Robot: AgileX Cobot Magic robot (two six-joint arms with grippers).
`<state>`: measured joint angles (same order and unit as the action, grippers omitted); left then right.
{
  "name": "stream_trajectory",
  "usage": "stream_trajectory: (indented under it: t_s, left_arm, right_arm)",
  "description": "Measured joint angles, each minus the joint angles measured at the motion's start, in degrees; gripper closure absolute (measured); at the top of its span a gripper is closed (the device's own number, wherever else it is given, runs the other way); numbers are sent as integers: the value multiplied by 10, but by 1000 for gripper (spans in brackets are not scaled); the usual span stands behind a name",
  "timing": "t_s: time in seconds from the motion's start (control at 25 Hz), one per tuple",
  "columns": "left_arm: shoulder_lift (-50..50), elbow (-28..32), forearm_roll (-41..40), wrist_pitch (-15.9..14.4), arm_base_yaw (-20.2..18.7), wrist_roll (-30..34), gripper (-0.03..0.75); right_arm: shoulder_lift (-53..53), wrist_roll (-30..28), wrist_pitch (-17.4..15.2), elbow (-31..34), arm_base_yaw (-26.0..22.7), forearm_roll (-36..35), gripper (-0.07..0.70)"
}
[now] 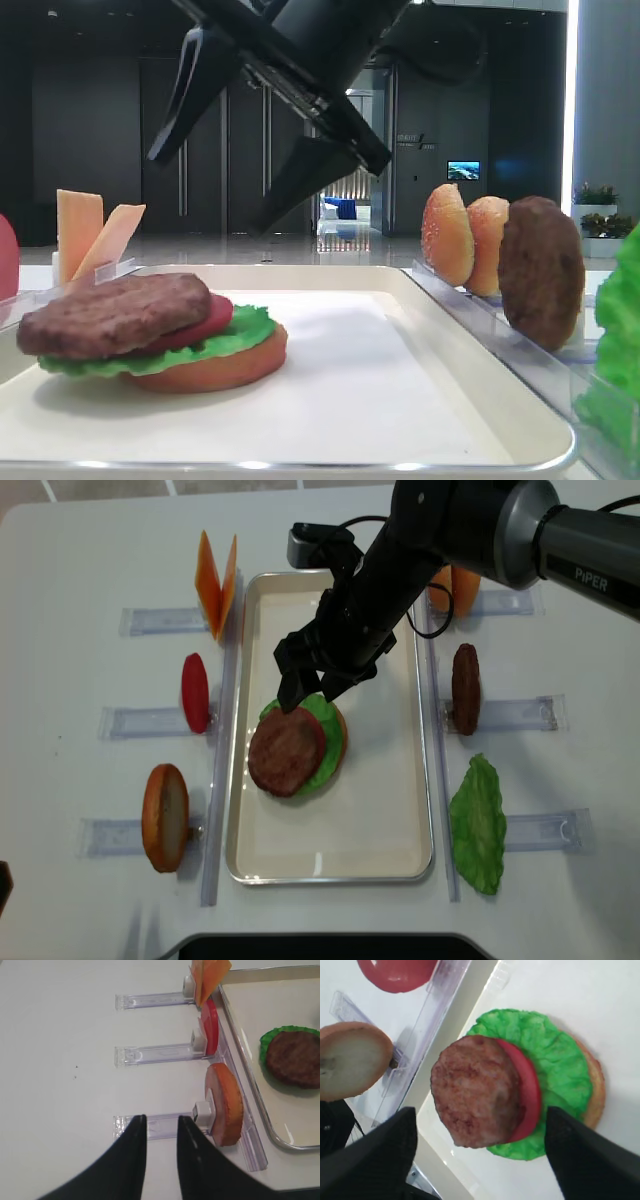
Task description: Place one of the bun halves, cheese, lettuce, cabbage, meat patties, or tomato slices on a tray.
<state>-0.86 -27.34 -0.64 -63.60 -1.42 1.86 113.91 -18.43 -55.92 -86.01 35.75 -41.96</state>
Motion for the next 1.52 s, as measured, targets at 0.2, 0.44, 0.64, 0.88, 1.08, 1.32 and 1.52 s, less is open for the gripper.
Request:
stream_trajectory:
  t_s: [0.2,0.44,0.64,0.88,1.08,1.32,1.52]
  left_arm:
    - [0,0,0,0,0,0,557]
    - [0,0,0,0,0,0,557]
    - [0,0,0,0,0,0,557]
    - [0,0,0,0,0,0,557]
    - [0,0,0,0,0,0,557]
    - [0,0,0,0,0,0,557]
    - [0,0,0,0,0,0,557]
  right_arm:
    - [-4,10,-45,-39,-14,14,108]
    - [-42,174,-104,-93,-14,178,108]
    - [-83,271,-136,-112,-18,340,108]
    - [-97,273,-139,-115,-63,370,108]
    - [-97,255,-139,-115,-193,407,108]
    - [-97,231,-138,-115,-365,420,108]
    - [-120,213,-138,-95,-415,425,116]
